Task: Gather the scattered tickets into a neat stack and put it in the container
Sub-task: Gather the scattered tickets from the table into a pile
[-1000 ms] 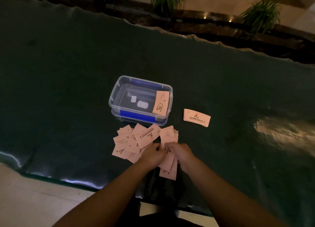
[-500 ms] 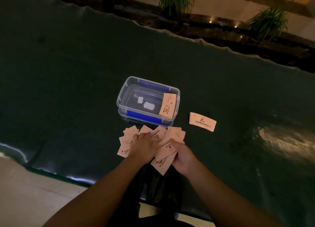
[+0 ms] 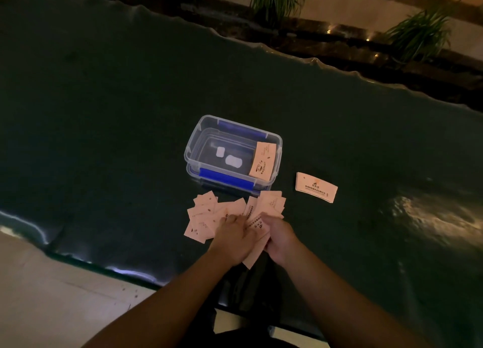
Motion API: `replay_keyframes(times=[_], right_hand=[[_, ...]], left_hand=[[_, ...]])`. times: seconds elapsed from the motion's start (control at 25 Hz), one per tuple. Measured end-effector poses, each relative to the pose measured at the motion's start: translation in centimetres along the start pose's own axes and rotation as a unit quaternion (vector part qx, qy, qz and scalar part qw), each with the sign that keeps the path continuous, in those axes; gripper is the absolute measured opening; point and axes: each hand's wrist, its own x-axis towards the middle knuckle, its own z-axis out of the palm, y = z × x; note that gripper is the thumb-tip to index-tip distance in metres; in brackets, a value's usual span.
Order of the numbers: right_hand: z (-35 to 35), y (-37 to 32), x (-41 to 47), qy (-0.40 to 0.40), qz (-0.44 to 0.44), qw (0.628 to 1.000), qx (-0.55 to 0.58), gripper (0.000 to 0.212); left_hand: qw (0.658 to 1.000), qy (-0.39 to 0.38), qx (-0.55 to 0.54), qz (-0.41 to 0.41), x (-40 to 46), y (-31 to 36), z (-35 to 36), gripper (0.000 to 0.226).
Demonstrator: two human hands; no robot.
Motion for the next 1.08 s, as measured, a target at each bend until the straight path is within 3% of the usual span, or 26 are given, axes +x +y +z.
replay_keyframes(times=[0.2,0.36,0.56,0.8,0.88,0.96,1.08], right_hand=[[0.2,0.5,0.2,0.011,-0.022,0.998,-0.052,0.029],[0.1,0.6,0.8,0.050,-0.022,0.989,-0.136,0.043],[-0.3,1.1,0.9,0.110,-0.025,0.964,-0.239,0.056],[-1.2,1.9,0.4,0.043,-0.049,0.989,-0.133,0.053],[-1.7,1.9,0.1,0.048,-0.036,0.990,-0.131,0.044],[-2.2,1.7,-0.3,0.046,-0.026,0.987,-0.151,0.041],[-2.6,1.0,-0.5,0.018,-0.053,0.971,-0.232,0.048]], left_hand=[[0.998,0.015,-0.063,-0.010,-0.7,0.3,0.6,0.066],[0.996,-0.019,-0.091,-0.014,-1.0,0.9,1.2,0.039],[0.996,-0.020,-0.089,0.009,-1.3,1.5,1.8,0.037],[0.991,-0.047,-0.123,0.033,-1.8,1.3,0.8,0.029],[0.995,-0.027,-0.087,0.042,-1.8,0.4,-0.2,0.032],[0.997,0.053,0.024,0.041,-1.4,-0.8,-1.4,0.044],[0.978,0.137,0.153,-0.031,-0.9,-2.7,-3.4,0.073]])
